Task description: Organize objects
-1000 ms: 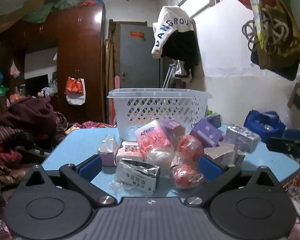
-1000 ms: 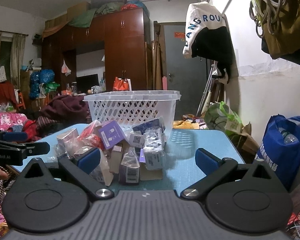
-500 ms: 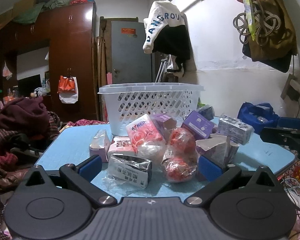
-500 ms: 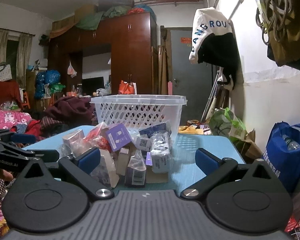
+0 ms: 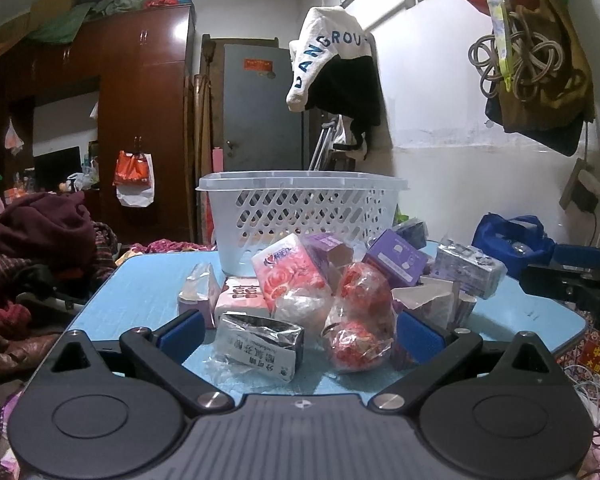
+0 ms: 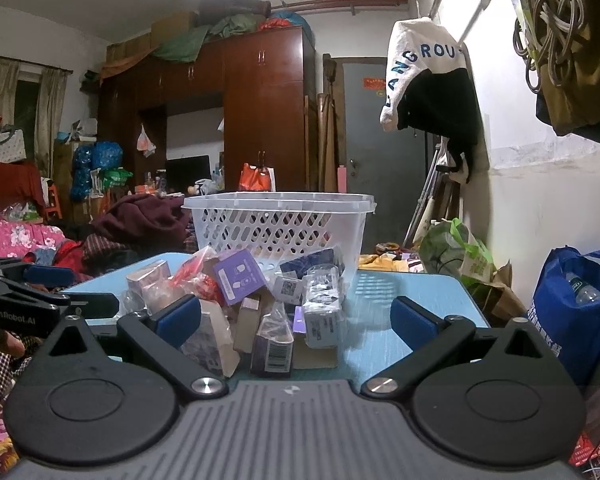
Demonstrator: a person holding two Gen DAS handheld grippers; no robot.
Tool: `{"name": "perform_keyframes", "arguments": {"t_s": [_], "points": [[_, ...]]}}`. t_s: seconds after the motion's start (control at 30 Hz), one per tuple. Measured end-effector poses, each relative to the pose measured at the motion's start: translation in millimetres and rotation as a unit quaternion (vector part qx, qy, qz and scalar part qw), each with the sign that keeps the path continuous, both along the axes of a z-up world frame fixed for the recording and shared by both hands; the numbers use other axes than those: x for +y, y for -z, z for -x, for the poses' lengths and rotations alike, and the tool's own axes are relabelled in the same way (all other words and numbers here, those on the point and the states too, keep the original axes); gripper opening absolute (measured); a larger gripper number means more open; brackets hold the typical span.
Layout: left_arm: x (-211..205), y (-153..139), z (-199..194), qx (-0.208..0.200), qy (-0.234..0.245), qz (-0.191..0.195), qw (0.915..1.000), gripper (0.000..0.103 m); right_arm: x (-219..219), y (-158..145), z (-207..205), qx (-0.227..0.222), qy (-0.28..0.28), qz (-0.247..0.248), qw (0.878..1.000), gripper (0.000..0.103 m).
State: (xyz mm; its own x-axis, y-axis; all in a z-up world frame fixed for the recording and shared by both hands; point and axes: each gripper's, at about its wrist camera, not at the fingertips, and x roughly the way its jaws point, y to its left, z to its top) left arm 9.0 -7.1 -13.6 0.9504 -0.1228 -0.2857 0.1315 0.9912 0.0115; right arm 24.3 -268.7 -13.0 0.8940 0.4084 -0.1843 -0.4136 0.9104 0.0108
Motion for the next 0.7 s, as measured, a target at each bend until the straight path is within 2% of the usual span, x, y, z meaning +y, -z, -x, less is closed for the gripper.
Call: {"name": "perform_keyframes", "arguments": {"t_s": [0.4, 0.53, 0.63, 0.7], "points": [[-0.1, 1.1, -2.6, 0.005, 0.001, -0.006, 1.0, 0.103, -0.1, 2.6, -2.5, 0.007, -0.001, 0.0, 1.0, 0.103], [0.5, 2.1, -3.3, 0.009, 0.017, -0.002, 0.9998, 0.103, 0.8, 3.5, -2.7, 0.008, -0.001, 0.001, 1.0, 0.103], [0.8, 2.4, -2.2, 0.003, 0.027, 0.004, 0.9996, 0.103, -1.1, 3.7, -5.0, 0.014, 0.009, -0.003, 1.0, 0.103], [-1.1, 2.4, -1.1, -0.008, 0.027, -0.005, 0.9996, 0.103, -3.8, 4.2, -7.3, 0.019, 0.013, -0.008, 1.0, 0.103]]}}
